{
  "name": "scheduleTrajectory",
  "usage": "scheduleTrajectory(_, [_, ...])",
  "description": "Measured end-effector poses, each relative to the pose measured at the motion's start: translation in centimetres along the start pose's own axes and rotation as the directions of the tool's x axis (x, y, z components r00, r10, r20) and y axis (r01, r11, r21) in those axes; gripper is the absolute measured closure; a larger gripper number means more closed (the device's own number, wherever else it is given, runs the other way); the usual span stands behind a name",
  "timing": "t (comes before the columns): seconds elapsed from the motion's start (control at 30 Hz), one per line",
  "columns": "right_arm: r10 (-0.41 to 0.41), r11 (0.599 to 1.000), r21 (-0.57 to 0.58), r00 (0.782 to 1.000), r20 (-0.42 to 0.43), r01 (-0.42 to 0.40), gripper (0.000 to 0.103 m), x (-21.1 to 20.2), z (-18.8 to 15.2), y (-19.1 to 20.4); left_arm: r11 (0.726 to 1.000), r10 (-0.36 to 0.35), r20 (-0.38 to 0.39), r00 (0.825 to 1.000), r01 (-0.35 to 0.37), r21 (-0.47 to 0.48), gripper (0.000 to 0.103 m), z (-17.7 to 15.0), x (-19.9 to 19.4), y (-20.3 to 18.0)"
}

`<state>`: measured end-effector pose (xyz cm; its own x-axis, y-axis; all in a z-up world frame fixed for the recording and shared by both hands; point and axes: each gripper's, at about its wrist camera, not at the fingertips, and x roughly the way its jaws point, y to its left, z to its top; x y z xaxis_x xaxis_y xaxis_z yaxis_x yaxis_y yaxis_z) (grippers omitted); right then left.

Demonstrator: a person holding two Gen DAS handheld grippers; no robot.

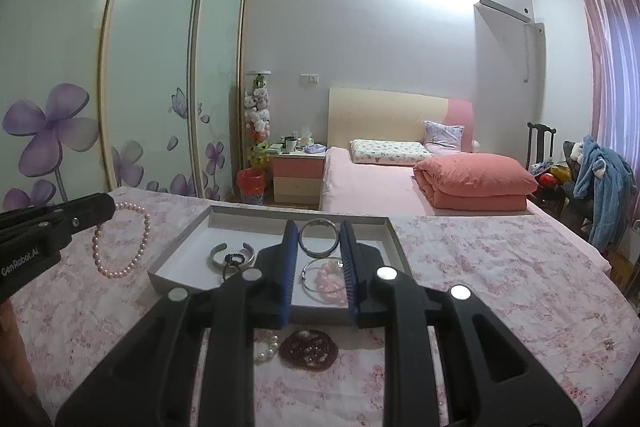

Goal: Organize jewelry
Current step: 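Carry the ring and pearl necklace into the tray and open both tools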

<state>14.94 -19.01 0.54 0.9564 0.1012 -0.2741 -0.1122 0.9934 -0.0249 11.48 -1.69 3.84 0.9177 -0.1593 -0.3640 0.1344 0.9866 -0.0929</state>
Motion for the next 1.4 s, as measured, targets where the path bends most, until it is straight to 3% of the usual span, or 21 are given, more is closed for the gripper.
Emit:
scheduleTrajectory(0.47, [-0.021, 1.000, 0.006, 0.999, 0.037, 0.021, 0.081, 0.8, 0.6, -0.3, 1.000, 0.001, 0.033, 0.999, 0.000, -0.005, 0.097, 1.2, 1.1, -0.4])
scheduleTrajectory(0.73, [-0.028, 0.999, 0.029, 0.999, 0.039, 0.026, 0.081, 3.6, 1.6, -0.8, 1.000, -0.008, 0.035, 0.999, 0.008, -0.009, 0.097, 1.9, 3.3, -0.8])
scheduleTrajectory(1.4, [0.004, 0.997, 0.073, 0.991, -0.137, 0.006, 0.081, 13.9, 0.8, -1.7, 1.000, 0.002, -0.071, 0.997, -0.002, -0.006, 0.097, 1.5, 10.9, -0.7])
